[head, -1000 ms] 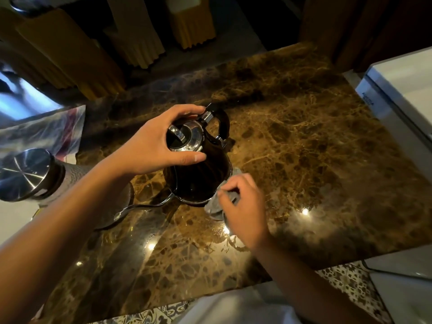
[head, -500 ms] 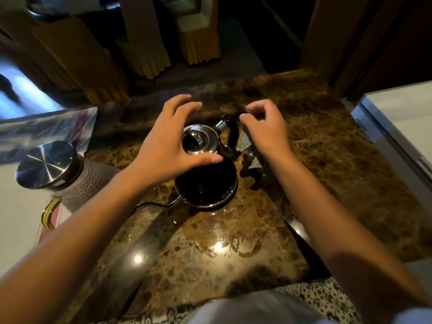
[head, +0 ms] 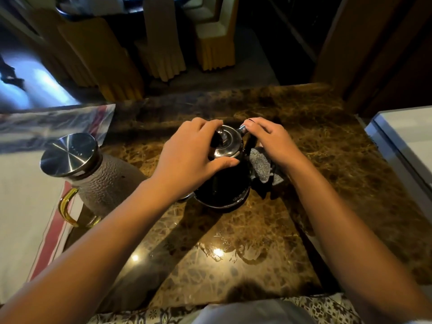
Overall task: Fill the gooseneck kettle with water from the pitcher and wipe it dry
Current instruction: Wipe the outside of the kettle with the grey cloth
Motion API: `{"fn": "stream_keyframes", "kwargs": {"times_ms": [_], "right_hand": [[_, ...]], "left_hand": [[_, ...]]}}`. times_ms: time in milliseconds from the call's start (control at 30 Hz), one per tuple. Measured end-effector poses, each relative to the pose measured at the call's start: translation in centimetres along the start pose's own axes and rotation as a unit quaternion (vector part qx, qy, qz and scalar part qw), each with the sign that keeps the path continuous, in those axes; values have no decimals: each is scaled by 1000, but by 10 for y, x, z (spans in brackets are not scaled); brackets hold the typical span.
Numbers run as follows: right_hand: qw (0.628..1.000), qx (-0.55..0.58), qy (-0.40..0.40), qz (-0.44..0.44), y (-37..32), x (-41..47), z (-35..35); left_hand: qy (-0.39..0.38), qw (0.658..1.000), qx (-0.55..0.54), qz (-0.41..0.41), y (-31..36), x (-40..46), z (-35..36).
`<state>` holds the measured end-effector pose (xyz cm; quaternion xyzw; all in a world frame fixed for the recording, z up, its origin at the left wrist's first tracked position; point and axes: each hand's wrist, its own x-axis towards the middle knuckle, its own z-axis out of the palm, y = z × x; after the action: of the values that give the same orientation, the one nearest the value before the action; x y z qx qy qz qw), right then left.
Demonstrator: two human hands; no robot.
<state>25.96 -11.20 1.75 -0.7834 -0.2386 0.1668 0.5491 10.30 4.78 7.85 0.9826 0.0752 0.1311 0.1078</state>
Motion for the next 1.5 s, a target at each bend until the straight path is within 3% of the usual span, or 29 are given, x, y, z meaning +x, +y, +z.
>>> {"fn": "stream_keyframes", "kwargs": {"times_ms": [133, 367, 667, 733, 900, 1033, 1233, 1300, 1400, 1500], "right_hand": [[999, 5, 40, -2, 6, 2, -8], [994, -55, 95, 0, 12, -10, -20], [966, -211, 145, 30, 2, -47, -13], [970, -205, 132, 2, -1, -66, -6], [993, -97, 51, -35, -4, -112, 45], [998, -42, 41, -29, -5, -121, 78], [998, -63, 13, -22, -15, -120, 74], [998, -59, -13, 6, -21, -117, 68], [1000, 5, 10, 29, -33, -109, 51], [991, 102, 75, 33, -58, -99, 28]], "left_hand": [[18, 1000, -6, 16, 13, 11, 4], [-31, 999, -3, 38, 8, 21, 6], [-89, 994, -52, 32, -17, 21, -7], [-97, 992, -66, 38, -32, 21, -11], [-73, 971, -226, 5, -52, 18, -9], [-41, 967, -250, 7, -59, 18, -3], [-48, 965, -256, 18, -62, 18, -4], [-29, 965, -259, 1, -62, 17, -1], [100, 964, -245, -21, -57, 9, -1], [181, 950, -249, 49, -39, 0, -15]]}}
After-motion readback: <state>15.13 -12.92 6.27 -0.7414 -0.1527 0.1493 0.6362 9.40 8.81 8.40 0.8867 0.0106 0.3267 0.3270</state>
